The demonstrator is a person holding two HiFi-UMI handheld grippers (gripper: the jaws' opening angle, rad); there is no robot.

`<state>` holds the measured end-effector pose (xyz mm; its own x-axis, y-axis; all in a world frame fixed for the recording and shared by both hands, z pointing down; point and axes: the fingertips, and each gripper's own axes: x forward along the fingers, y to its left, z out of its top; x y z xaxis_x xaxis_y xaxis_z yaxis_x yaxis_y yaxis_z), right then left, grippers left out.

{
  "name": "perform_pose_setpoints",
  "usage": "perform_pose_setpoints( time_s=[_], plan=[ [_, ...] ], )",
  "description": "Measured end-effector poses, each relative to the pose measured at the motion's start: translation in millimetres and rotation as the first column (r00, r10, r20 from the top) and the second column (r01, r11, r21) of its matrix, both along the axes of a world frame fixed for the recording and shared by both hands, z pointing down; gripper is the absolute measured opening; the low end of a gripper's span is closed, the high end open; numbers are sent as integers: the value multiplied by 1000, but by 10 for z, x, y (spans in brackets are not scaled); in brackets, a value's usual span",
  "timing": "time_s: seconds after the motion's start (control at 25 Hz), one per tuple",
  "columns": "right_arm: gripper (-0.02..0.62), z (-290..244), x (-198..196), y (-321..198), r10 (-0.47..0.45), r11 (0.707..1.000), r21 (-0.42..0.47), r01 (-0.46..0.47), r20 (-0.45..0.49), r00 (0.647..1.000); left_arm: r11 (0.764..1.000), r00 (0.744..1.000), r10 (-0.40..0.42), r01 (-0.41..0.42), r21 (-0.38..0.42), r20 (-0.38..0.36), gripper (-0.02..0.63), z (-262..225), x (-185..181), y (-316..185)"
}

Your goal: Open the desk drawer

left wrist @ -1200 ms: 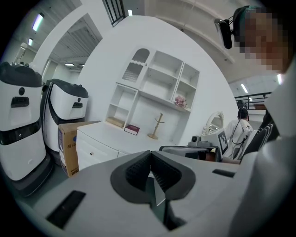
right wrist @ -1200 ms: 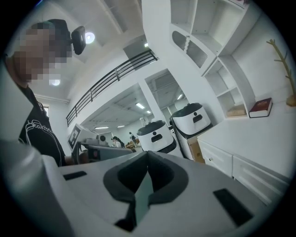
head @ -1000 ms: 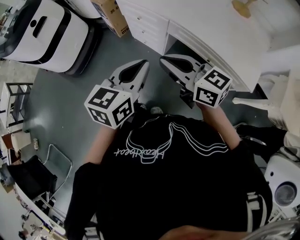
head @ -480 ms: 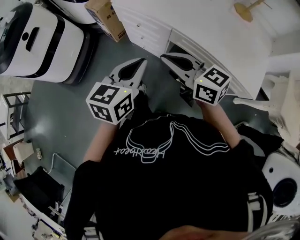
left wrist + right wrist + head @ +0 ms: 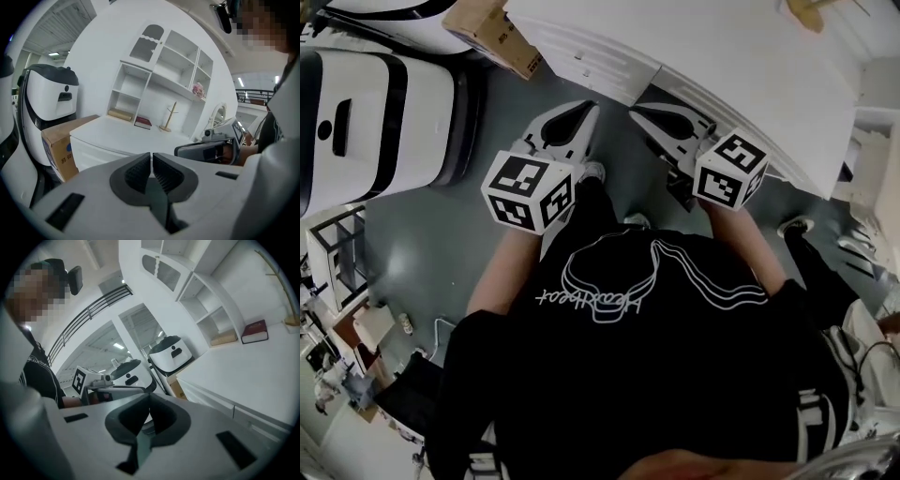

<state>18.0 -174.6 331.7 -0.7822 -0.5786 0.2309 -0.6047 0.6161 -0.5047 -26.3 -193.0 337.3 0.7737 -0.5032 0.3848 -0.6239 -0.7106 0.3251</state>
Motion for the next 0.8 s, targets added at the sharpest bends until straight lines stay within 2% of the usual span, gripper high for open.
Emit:
perform_pose_setpoints(
  time_s=[0.24, 0.44, 0.8],
  plan=[
    [6, 221, -8, -370, 74, 996, -52, -75, -6, 997, 999, 995, 45, -46, 13, 90, 6, 366, -79, -530],
    [6, 441, 14, -568, 135, 986, -94, -136, -17, 991, 998, 986, 69, -68, -12, 149, 10, 720, -140, -879],
    [6, 949, 77, -707, 198, 966, -159, -202, -36, 979, 994, 965, 87, -68, -87, 248, 71, 1579, -161, -1292]
  ],
)
